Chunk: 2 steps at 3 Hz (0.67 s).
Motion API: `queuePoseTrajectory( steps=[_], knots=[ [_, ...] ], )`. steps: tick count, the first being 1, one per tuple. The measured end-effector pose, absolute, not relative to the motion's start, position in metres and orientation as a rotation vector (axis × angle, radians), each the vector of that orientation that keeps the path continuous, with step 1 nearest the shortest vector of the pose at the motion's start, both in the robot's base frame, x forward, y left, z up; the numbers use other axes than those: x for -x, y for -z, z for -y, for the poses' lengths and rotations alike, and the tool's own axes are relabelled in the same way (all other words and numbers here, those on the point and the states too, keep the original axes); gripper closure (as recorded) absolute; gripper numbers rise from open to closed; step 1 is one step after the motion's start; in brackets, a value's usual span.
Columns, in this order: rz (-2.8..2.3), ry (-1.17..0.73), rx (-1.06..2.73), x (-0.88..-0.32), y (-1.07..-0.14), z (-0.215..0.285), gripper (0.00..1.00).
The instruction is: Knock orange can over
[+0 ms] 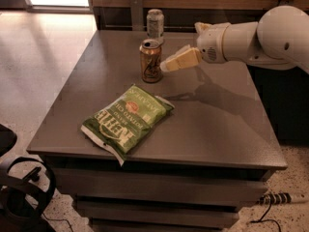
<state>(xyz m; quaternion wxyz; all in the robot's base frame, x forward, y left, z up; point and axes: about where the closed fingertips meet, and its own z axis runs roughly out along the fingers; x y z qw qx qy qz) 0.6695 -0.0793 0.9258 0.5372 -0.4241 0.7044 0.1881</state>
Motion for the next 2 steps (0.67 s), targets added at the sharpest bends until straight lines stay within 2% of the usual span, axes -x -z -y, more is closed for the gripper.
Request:
queuePoseTrajectory(
  steps=[2],
  knots=[
    [-1.602, -0.566, 0.958, -0.683, -0.903, 0.061, 0.00]
  ],
)
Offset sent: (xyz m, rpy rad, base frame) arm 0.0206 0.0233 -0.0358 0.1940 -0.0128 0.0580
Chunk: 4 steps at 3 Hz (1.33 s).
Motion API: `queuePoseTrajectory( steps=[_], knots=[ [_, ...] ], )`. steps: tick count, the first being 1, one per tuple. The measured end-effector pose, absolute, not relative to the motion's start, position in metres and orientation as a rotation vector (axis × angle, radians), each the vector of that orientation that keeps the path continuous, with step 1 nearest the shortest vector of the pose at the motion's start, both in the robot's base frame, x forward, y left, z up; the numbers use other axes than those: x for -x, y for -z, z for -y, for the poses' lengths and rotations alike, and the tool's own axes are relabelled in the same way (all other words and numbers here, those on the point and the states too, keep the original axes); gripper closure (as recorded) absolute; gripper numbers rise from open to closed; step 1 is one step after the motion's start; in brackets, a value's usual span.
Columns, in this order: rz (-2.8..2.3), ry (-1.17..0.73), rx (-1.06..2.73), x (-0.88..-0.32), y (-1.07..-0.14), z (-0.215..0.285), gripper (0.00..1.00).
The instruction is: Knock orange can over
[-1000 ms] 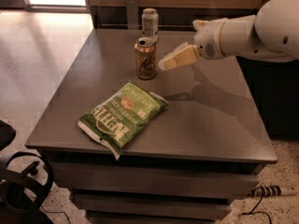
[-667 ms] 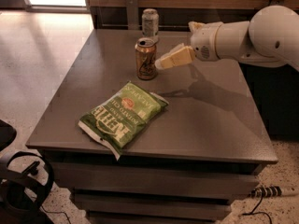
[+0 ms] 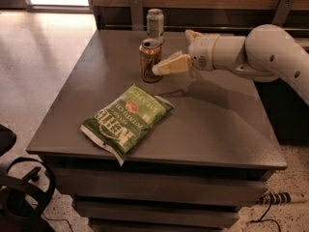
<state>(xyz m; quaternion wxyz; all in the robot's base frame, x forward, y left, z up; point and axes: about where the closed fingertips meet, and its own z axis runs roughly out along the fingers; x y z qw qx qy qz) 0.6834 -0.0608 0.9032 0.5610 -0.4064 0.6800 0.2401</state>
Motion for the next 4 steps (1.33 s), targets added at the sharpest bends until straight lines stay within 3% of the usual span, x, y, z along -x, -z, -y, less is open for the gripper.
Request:
queuePoseTrajectory(
  steps=[4],
  knots=[
    [-1.452, -0.702, 0.880, -0.705, -0.889, 0.029, 0.00]
  ],
)
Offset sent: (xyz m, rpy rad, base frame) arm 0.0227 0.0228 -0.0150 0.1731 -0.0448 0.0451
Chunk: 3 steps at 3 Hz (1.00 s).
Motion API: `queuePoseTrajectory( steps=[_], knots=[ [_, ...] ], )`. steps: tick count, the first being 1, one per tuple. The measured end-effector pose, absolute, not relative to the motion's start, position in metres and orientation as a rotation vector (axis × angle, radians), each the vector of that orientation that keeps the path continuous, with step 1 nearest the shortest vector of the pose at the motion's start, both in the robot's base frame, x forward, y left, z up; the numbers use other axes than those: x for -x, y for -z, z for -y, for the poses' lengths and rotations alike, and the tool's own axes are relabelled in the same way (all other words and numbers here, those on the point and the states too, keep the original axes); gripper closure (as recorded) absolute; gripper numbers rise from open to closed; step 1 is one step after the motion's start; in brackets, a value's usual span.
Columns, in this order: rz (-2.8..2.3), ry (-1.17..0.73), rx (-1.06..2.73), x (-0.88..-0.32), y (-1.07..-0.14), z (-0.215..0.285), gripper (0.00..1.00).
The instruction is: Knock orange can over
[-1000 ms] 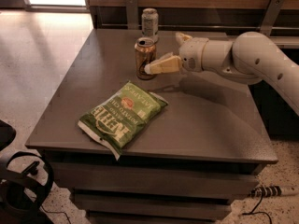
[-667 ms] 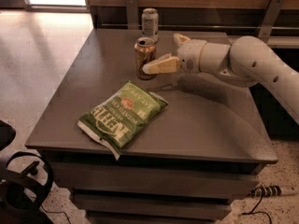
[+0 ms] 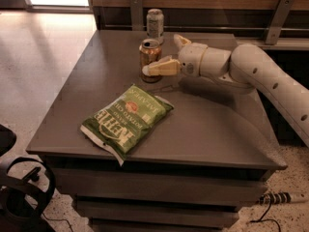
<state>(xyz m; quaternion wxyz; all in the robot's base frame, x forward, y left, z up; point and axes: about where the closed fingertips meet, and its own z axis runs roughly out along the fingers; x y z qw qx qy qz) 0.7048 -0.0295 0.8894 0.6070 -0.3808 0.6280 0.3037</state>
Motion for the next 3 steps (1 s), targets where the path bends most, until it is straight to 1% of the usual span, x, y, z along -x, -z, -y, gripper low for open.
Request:
queuePoseTrajectory(
  steps=[1, 3],
  knots=[
    [-1.452, -0.704, 0.884, -0.7043, -0.8895, 0.0269, 0.18],
    [-1.448, -0.712, 0.891, -0.7036, -0.8898, 0.0208, 0.66]
  ],
)
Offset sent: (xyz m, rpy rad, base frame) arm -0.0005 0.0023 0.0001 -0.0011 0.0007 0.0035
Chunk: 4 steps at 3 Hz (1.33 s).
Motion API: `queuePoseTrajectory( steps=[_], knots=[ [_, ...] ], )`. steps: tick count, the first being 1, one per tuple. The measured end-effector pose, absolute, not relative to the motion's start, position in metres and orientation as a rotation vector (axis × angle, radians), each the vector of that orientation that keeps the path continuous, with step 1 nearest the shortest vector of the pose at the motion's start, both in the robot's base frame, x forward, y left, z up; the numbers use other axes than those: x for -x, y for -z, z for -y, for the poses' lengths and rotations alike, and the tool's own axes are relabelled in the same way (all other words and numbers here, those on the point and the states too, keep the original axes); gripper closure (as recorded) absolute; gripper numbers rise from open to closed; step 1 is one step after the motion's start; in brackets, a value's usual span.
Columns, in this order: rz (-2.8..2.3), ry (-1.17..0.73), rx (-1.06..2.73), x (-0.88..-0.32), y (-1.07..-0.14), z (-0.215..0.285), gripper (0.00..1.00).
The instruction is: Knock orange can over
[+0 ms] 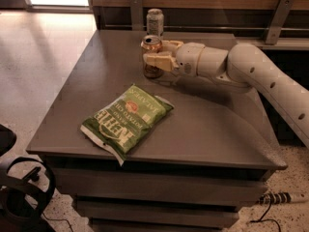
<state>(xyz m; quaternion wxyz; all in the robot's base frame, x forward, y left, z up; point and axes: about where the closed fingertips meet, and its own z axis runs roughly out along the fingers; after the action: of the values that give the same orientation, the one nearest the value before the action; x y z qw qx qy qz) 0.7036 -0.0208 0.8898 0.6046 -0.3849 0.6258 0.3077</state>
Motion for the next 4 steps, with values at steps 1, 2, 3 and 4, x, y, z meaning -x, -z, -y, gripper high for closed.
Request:
queuePoseTrajectory(
  steps=[1, 2, 3, 4],
  knots=[
    [-1.446, -0.715, 0.894, -0.703, -0.890, 0.018, 0.89],
    [-1.445, -0.718, 0.896, -0.703, -0.890, 0.016, 1.00],
    [-1.466, -0.700, 0.916, -0.701, -0.895, 0.014, 1.00],
    [-1.529, -0.645, 0.949, -0.697, -0.906, 0.019, 1.00]
  ],
)
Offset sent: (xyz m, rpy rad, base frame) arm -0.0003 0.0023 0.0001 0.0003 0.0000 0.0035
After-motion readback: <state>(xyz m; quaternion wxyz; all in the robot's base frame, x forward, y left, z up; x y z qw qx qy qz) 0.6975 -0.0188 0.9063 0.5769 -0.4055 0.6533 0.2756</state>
